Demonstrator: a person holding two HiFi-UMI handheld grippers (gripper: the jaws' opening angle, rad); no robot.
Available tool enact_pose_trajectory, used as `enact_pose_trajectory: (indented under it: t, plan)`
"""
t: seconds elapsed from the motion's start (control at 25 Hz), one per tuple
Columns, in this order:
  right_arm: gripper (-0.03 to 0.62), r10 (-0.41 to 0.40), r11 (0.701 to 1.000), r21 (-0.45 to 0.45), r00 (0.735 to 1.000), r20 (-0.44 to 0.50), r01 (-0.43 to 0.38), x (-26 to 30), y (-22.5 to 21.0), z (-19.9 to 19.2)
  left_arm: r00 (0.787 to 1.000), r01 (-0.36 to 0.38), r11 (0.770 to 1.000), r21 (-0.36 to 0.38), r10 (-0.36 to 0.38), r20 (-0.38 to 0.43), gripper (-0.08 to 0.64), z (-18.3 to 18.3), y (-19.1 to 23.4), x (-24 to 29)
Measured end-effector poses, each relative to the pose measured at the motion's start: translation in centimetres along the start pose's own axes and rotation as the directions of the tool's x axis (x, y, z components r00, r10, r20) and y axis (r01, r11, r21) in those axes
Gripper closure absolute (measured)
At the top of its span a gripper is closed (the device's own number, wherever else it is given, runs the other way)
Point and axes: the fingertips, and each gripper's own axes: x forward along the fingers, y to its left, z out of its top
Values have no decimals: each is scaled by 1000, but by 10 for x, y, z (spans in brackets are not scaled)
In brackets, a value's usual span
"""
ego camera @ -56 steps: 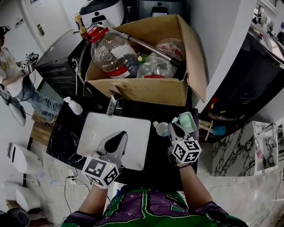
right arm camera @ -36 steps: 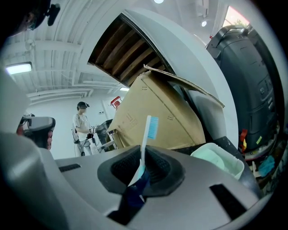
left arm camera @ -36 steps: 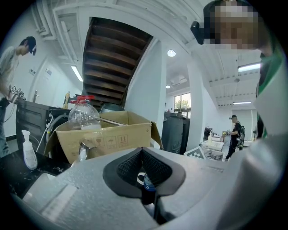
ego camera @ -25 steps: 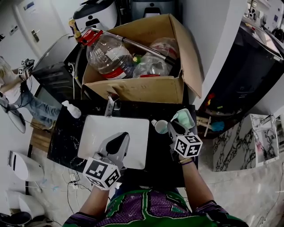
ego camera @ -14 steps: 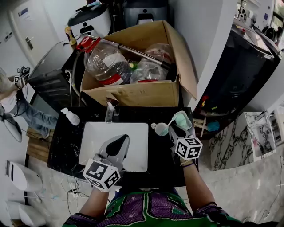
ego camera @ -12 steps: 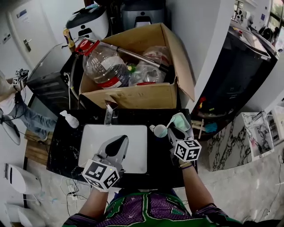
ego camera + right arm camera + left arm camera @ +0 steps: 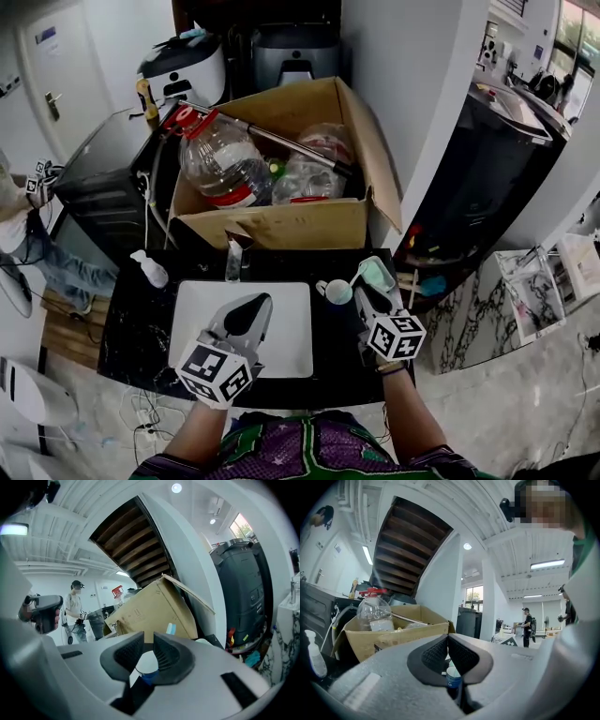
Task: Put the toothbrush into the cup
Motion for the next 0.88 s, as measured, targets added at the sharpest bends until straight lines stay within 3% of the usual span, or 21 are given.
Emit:
enact_pose_trajectory:
  t: [0.4, 0.88]
  plan:
    - [540, 0, 997, -72, 997, 77, 5, -27, 54, 28, 1000, -7, 1000, 22, 6, 25, 545, 8, 13, -27]
    - [541, 82, 987, -146, 991, 107, -66, -49, 136, 40, 999, -4, 999, 43, 2, 44, 545, 17, 24, -56]
